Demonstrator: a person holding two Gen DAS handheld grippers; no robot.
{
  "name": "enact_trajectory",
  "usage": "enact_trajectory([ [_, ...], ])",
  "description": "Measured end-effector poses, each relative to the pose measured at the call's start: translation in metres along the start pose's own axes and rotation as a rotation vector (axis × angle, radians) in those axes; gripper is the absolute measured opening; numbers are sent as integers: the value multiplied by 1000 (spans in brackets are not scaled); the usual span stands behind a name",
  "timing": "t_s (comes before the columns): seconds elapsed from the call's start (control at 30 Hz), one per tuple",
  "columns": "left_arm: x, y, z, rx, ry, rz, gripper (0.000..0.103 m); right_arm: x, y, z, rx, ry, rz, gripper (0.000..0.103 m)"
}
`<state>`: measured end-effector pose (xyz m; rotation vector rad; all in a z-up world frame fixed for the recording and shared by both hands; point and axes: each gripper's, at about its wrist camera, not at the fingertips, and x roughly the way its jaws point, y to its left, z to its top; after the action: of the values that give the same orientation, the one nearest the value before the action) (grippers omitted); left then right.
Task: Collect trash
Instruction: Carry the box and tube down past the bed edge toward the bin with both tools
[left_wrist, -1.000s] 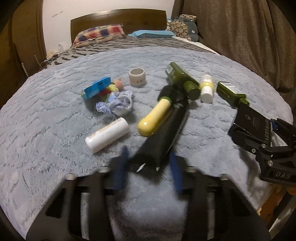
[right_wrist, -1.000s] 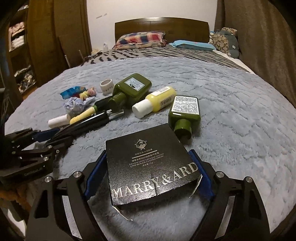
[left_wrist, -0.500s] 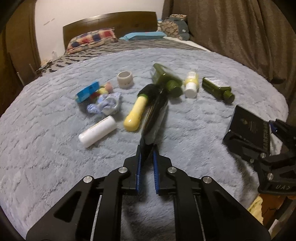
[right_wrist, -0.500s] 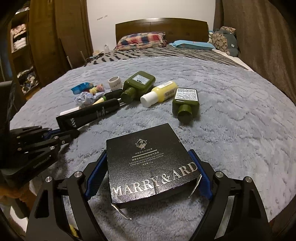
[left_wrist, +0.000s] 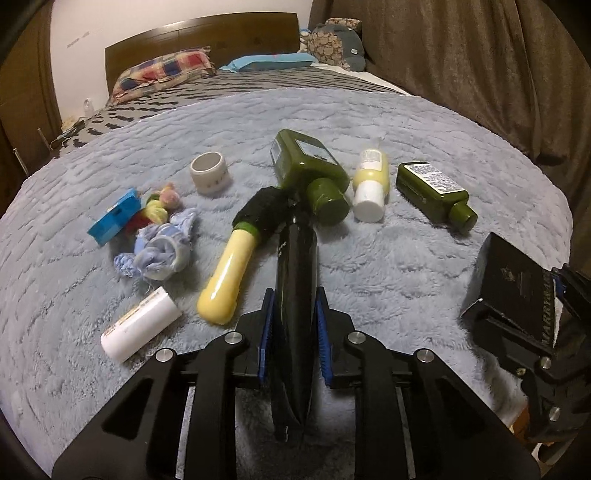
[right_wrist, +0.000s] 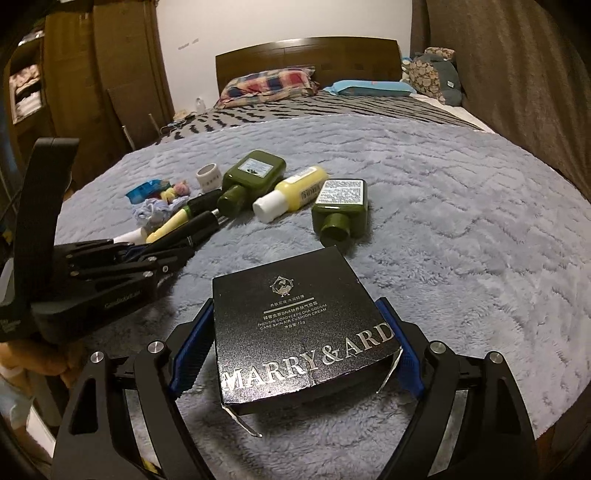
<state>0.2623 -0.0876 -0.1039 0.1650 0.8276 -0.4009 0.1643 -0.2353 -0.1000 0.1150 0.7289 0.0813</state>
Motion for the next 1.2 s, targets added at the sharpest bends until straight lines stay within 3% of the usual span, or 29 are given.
enact_trajectory([
  [0.3,-44,2,-36,-26,-21,-26,18,-23,15,-5,-27,-32,15,84],
  [0.83,-184,-17,-125,-58,-173,34,18,-114,53,-58,-86,-113,110,83],
  [1.0,-201,-24,-155,-68,-165,22,18,-131,58,-79,-70,-114,127,83],
  [1.2,-198,-24,-197,-82,-91,14,18,-135,65,-110,-63,-72,149,83],
])
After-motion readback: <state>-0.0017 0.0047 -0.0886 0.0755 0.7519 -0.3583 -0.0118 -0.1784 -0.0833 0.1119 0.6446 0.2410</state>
